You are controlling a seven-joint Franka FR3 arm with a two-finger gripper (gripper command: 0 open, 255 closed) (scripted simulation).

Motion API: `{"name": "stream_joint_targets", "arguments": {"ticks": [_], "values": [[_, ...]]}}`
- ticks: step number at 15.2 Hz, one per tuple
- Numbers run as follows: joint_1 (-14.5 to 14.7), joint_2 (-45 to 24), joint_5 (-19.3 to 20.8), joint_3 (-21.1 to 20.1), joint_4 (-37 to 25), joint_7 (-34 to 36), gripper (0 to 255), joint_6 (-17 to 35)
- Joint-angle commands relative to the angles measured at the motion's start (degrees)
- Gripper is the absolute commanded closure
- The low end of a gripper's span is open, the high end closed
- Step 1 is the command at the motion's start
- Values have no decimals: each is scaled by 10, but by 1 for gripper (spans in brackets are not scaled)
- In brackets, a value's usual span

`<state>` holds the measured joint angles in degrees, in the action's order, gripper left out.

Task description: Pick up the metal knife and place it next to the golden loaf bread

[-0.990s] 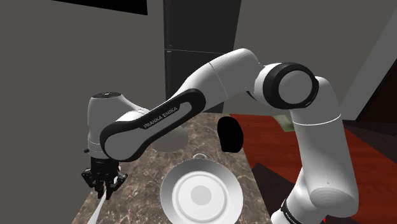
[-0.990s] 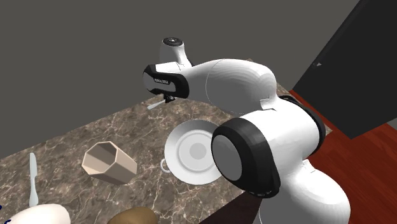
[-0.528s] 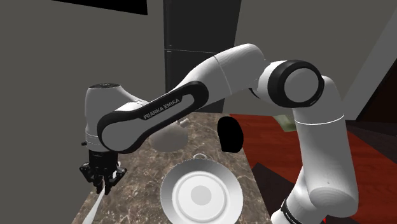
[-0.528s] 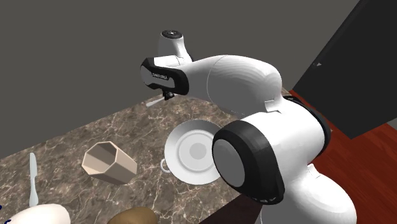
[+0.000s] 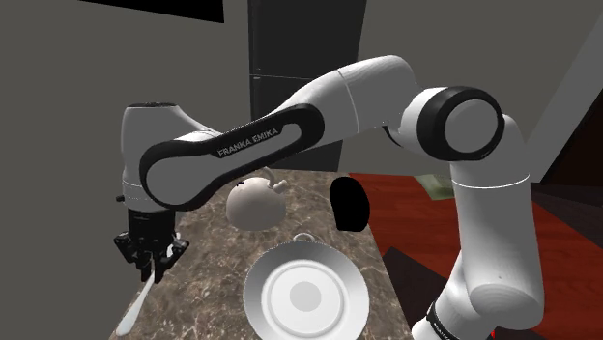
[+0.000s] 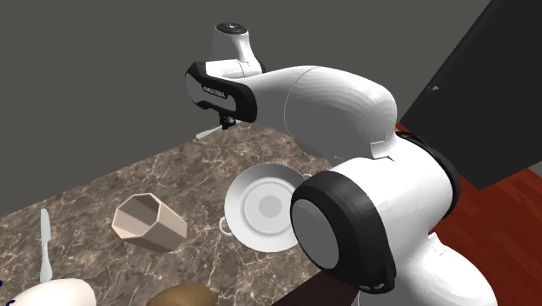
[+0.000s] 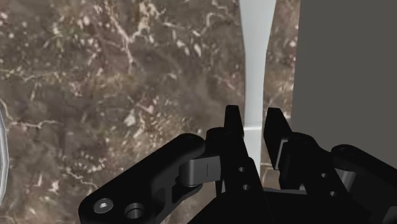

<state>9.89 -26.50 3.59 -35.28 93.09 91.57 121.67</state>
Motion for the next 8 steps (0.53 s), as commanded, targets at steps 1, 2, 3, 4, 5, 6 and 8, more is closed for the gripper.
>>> {"name": "stream_joint_targets", "arguments": {"ticks": [1, 2, 3, 4, 5, 6, 8], "values": [[-1, 4, -2, -2, -9, 0, 255, -13], [-1, 7, -3, -2, -14, 0, 255, -20], [-1, 9, -5, -3, -19, 0, 255, -26], [-1, 11, -6, -4, -24, 1, 255, -33], [-2, 13, -7, -5, -29, 1, 255, -40], [-2, 15, -8, -5, -34, 1, 255, -47], [-1, 18, -9, -6, -45, 2, 255, -61]]}}
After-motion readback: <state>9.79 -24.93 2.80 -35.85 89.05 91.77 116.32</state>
